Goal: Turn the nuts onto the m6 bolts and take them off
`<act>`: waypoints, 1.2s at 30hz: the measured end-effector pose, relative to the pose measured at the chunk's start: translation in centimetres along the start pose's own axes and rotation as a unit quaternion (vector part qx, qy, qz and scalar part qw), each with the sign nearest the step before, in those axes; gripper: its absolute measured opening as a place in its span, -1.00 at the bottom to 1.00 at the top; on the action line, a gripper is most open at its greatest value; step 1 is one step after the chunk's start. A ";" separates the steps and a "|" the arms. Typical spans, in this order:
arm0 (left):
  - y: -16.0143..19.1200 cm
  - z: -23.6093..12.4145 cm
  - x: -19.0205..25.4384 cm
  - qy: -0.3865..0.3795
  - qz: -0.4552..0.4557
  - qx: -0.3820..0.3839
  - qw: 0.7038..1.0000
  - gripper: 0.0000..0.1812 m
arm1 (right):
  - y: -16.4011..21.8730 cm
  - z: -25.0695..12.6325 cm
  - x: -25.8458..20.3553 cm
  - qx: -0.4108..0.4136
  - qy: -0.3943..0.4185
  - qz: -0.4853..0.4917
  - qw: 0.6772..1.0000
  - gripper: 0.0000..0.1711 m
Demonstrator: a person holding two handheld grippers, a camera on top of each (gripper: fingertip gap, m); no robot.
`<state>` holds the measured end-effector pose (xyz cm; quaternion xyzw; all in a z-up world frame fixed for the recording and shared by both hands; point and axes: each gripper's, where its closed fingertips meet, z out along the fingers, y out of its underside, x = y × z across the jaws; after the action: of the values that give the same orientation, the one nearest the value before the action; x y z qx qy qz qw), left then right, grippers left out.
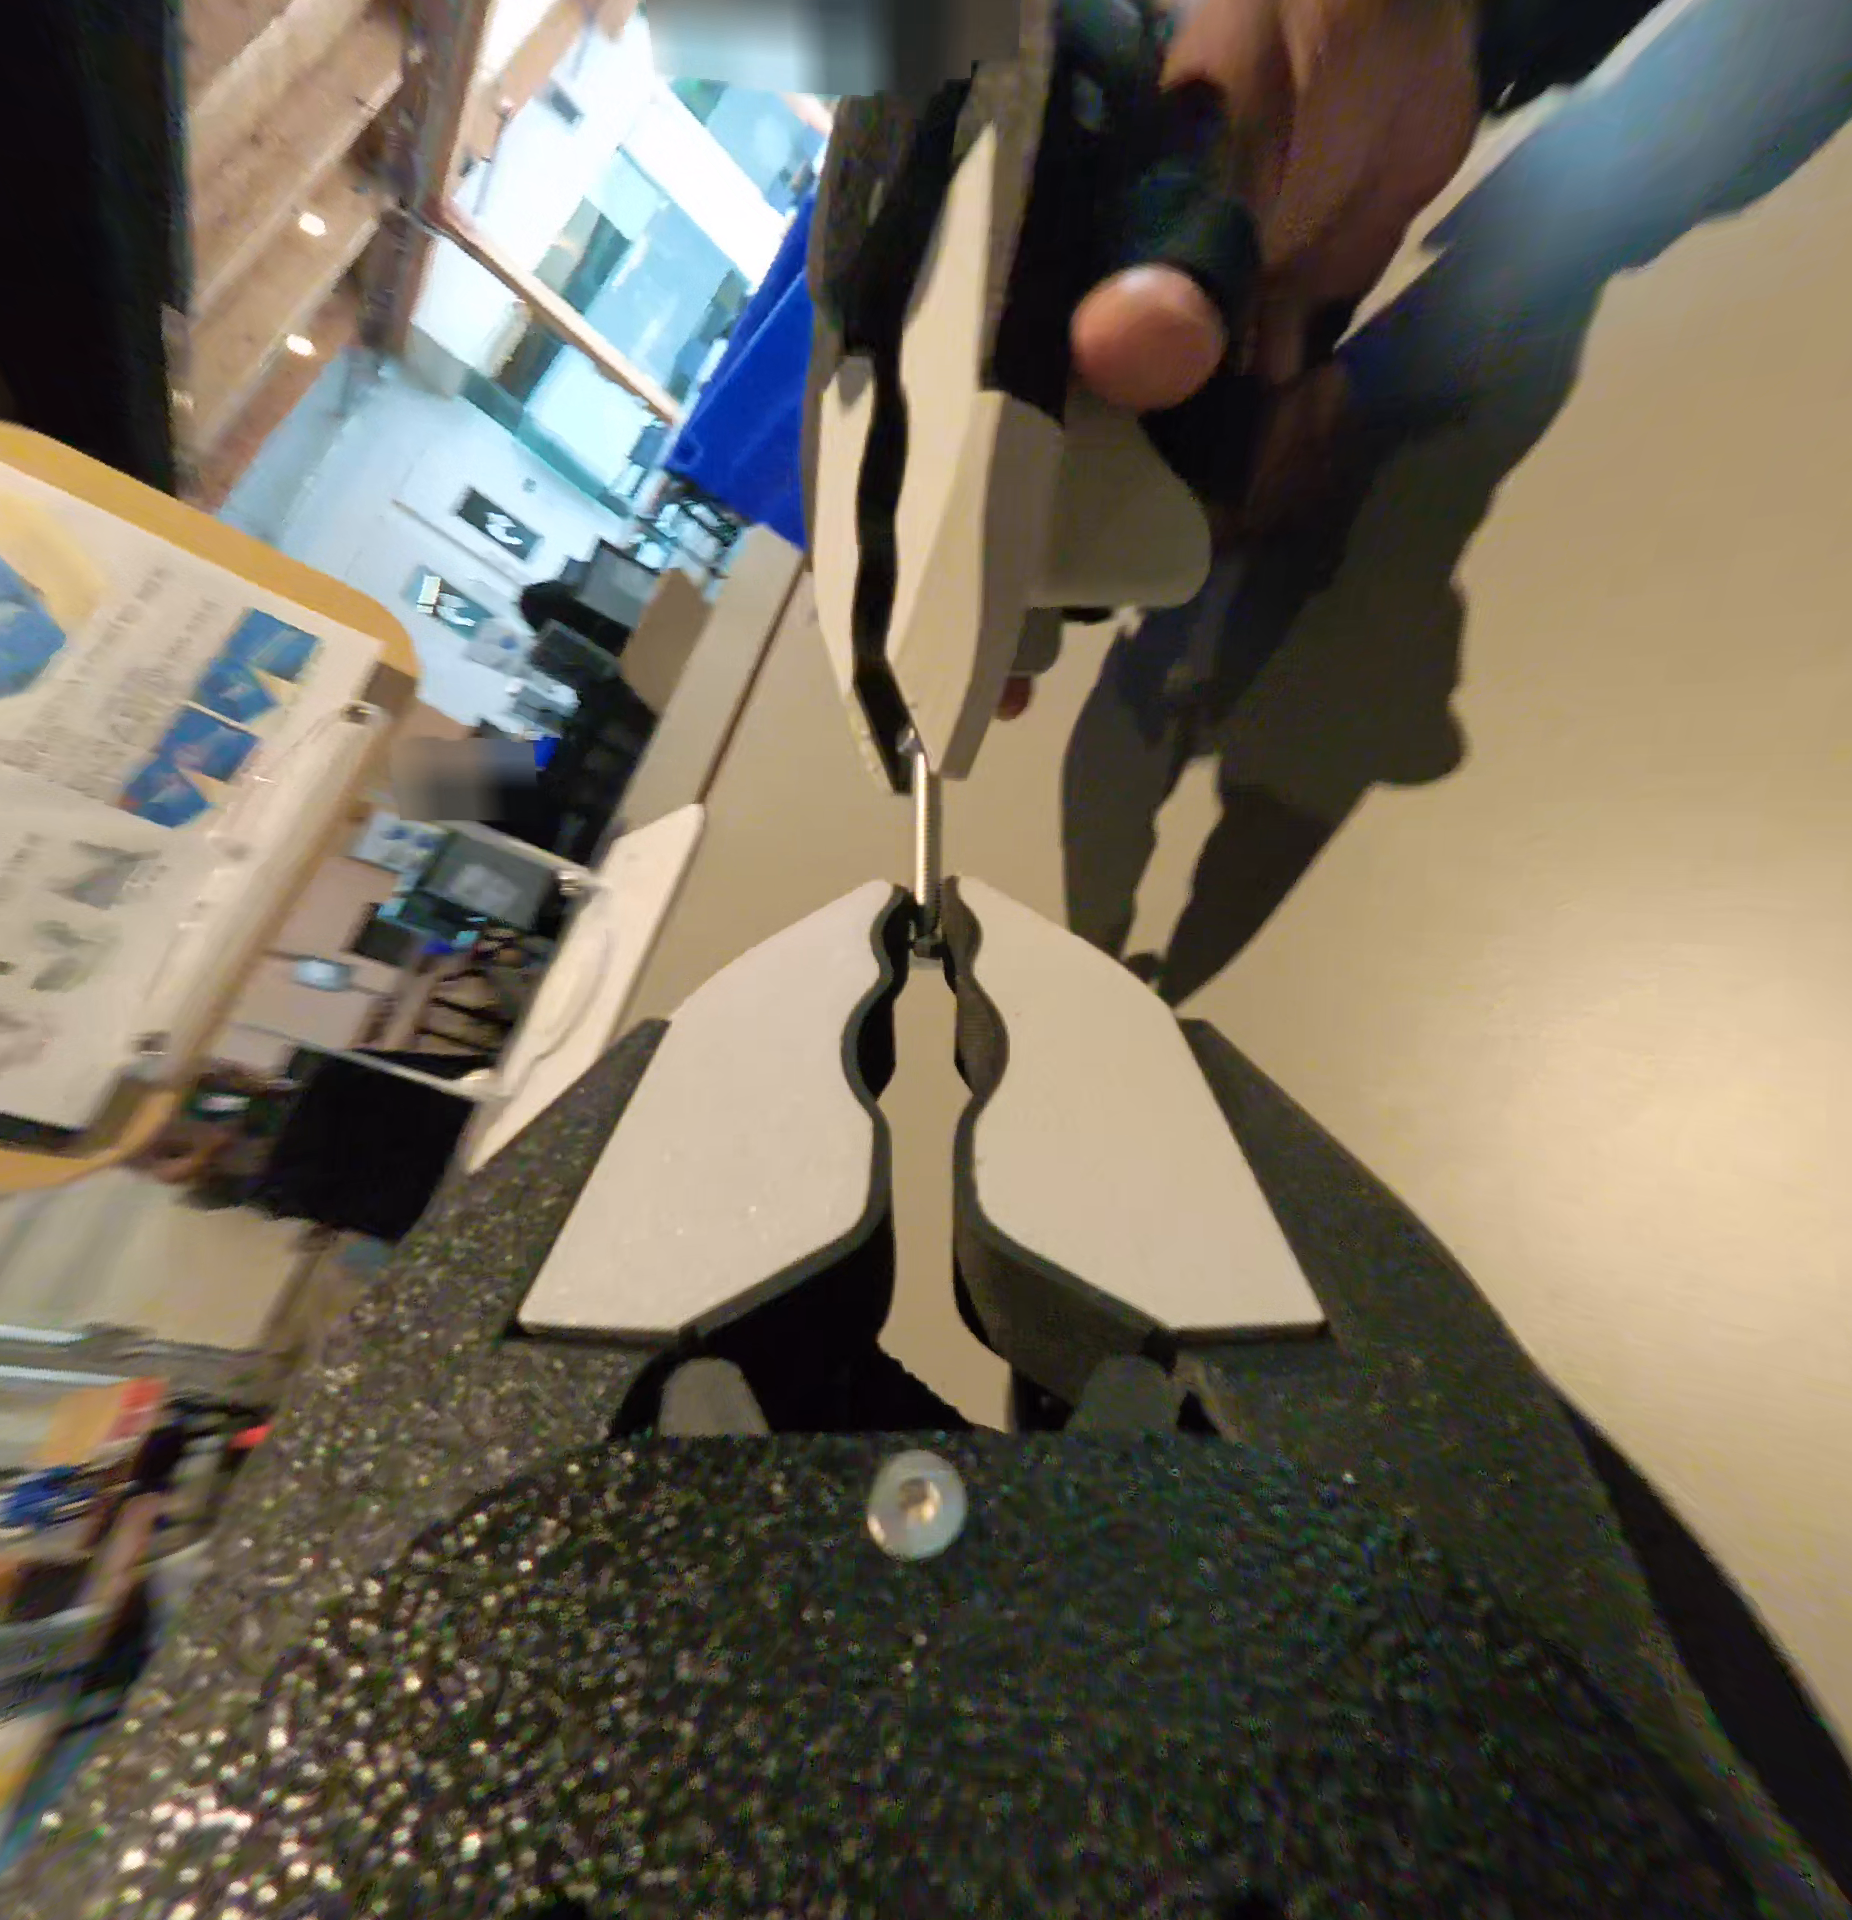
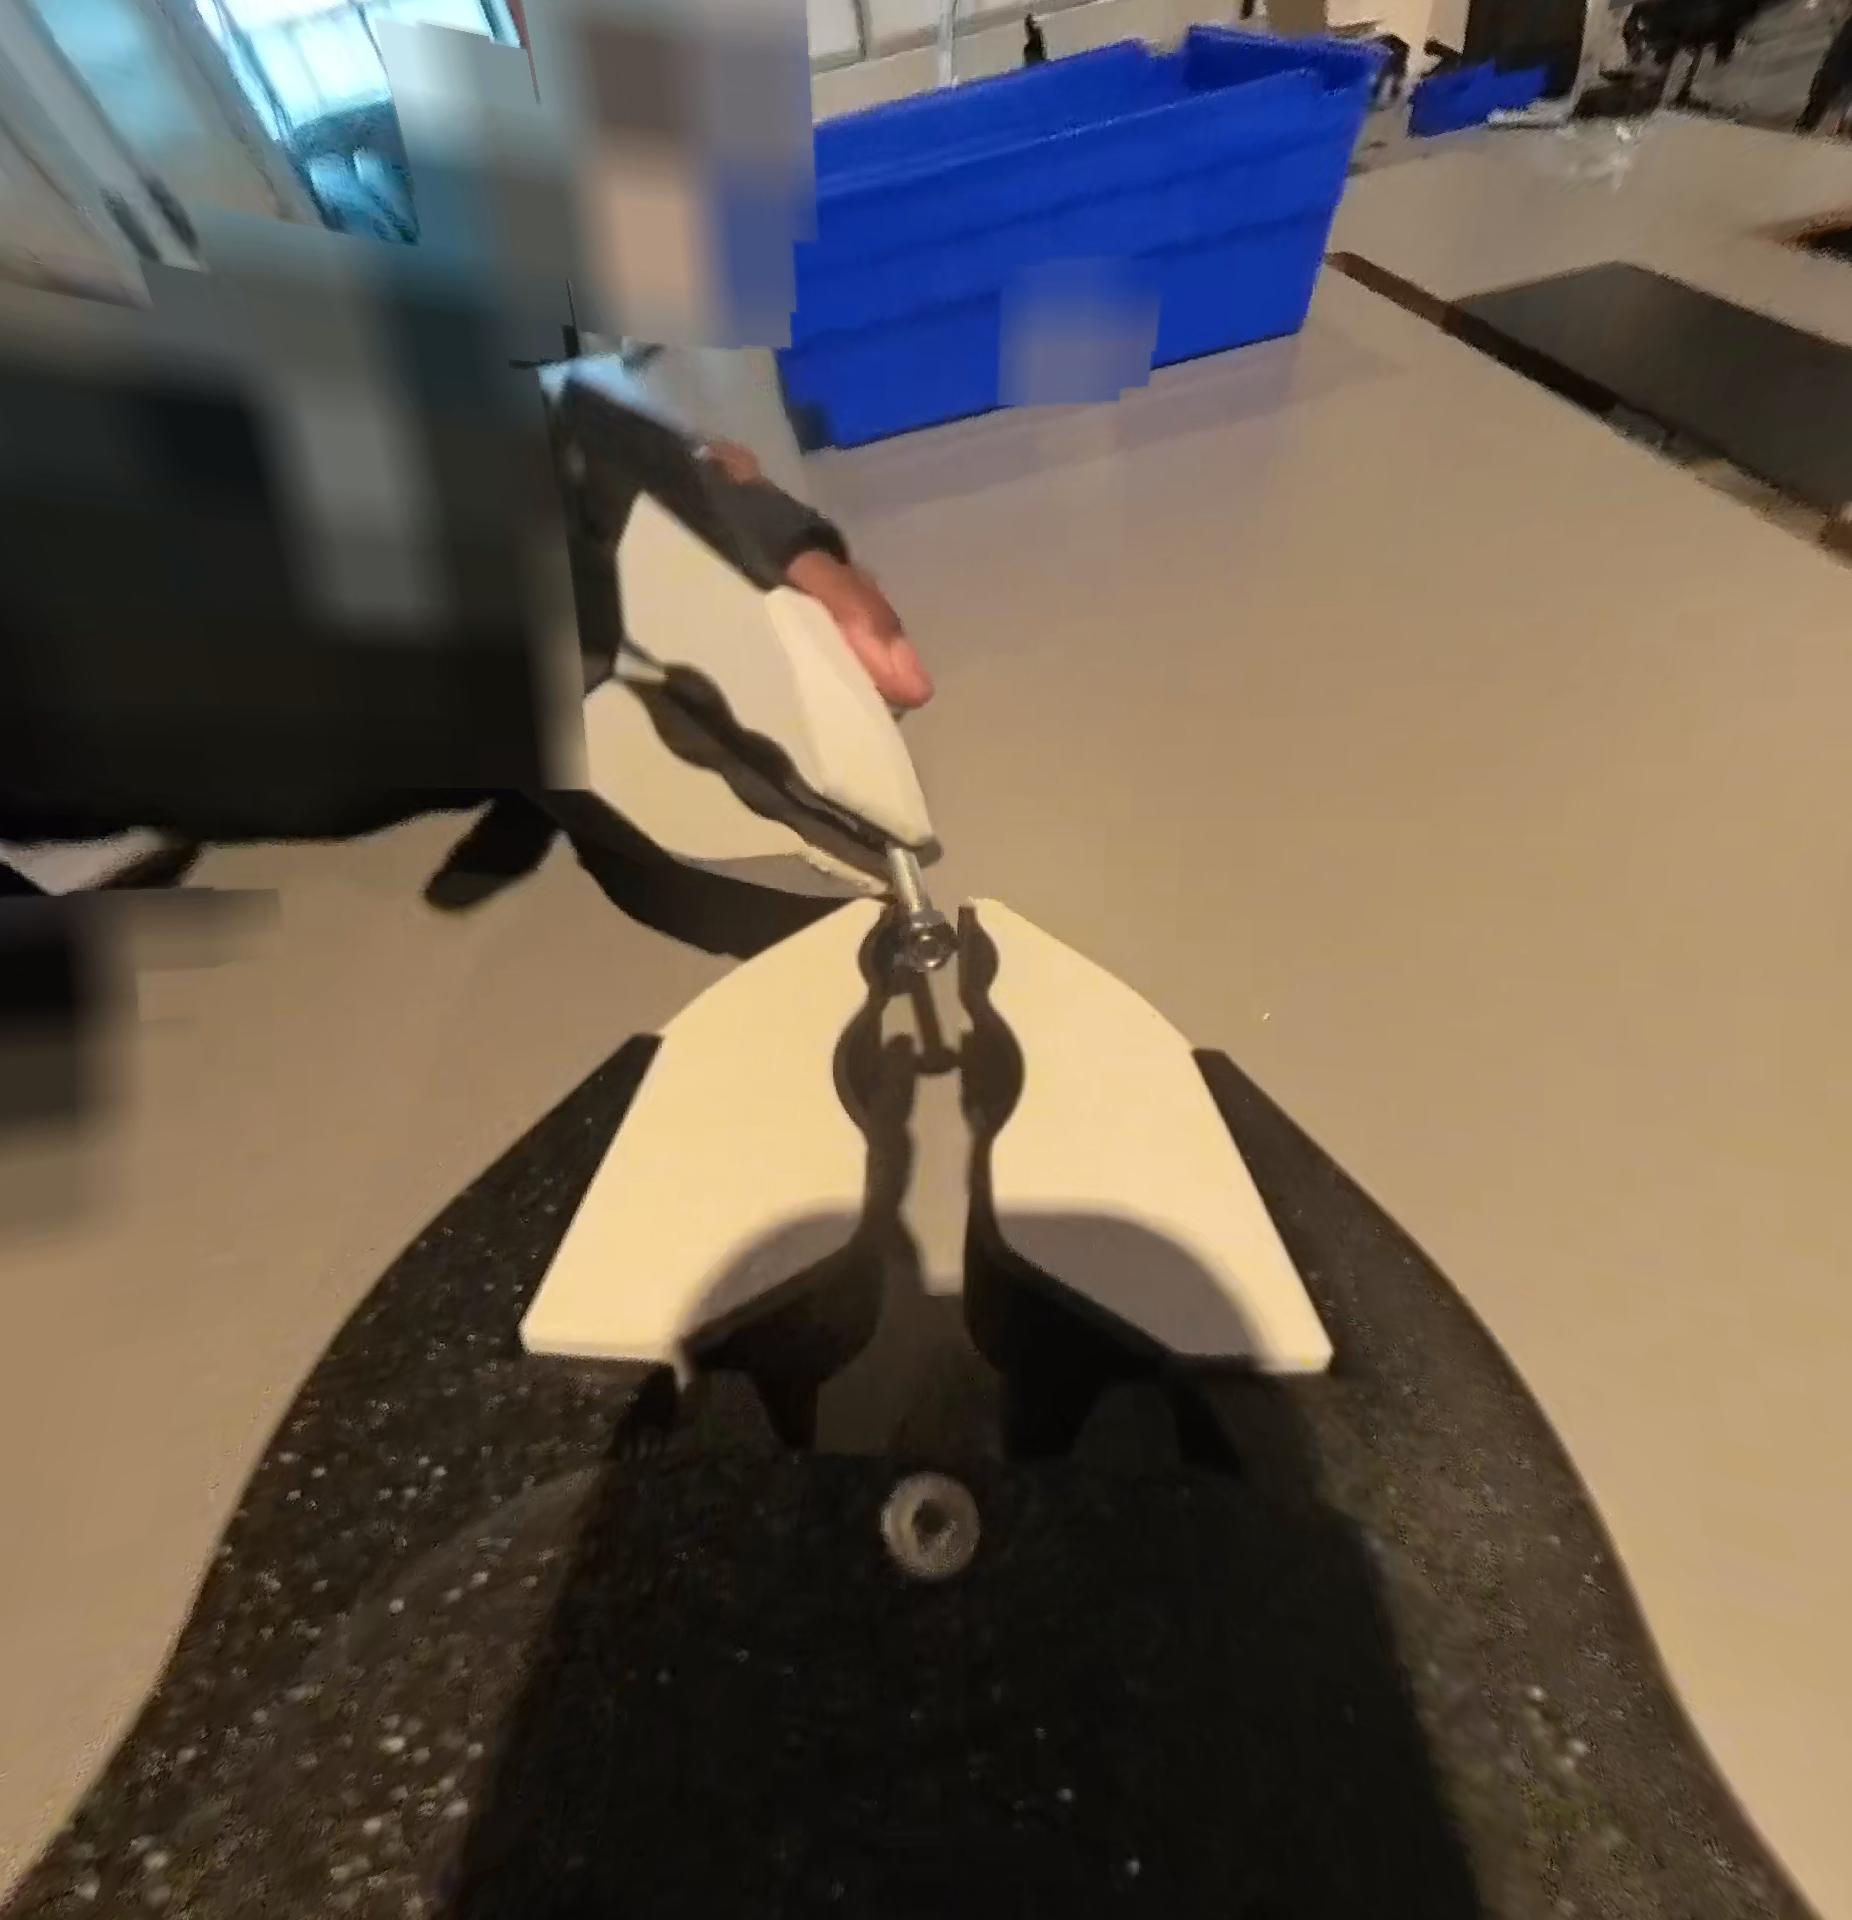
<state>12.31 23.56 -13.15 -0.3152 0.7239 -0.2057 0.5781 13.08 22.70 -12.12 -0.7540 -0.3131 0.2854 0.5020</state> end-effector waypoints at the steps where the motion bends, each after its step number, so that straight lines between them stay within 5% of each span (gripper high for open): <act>1: -0.1 -0.1 0.3 0.020 -0.028 0.009 0.999 -0.94 | 0.1 0.0 -0.3 -0.005 0.008 -0.051 0.999 -0.87; 5: -0.8 -0.6 0.5 0.066 -0.105 0.042 0.991 -0.94 | -0.4 -0.3 -0.9 0.008 0.077 -0.282 0.956 -0.86; 9: -0.5 -0.8 -0.3 0.037 -0.105 0.041 0.993 -0.94 | -1.9 -1.0 -0.4 0.047 0.079 -0.192 0.977 -0.58; 19: -0.8 -0.7 -0.1 0.020 -0.044 0.035 0.998 -0.94 | -0.7 -1.0 -0.4 0.019 -0.003 0.000 1.000 -0.68; 24: -0.5 -0.6 0.6 0.041 -0.045 0.026 0.998 -0.94 | 0.4 -0.3 -1.0 -0.018 -0.006 -0.052 0.998 -0.87; 30: -1.1 -1.1 1.1 0.106 -0.131 0.049 0.984 -0.94 | 0.5 -0.5 -1.6 -0.009 0.061 -0.316 0.947 -0.86; 33: -1.1 -1.2 0.8 0.092 -0.127 0.051 0.986 -0.94 | -0.1 -0.8 -1.8 0.001 0.047 -0.253 0.966 -0.62; 36: -1.0 -1.1 0.8 0.081 -0.106 0.047 0.990 -0.94 | -0.7 -1.1 -1.7 0.015 0.016 -0.142 0.990 -0.60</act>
<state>11.40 22.20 -12.80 -0.3450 0.7203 -0.3248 0.5065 12.67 21.04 -10.90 -0.6986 -0.4044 0.2045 0.5537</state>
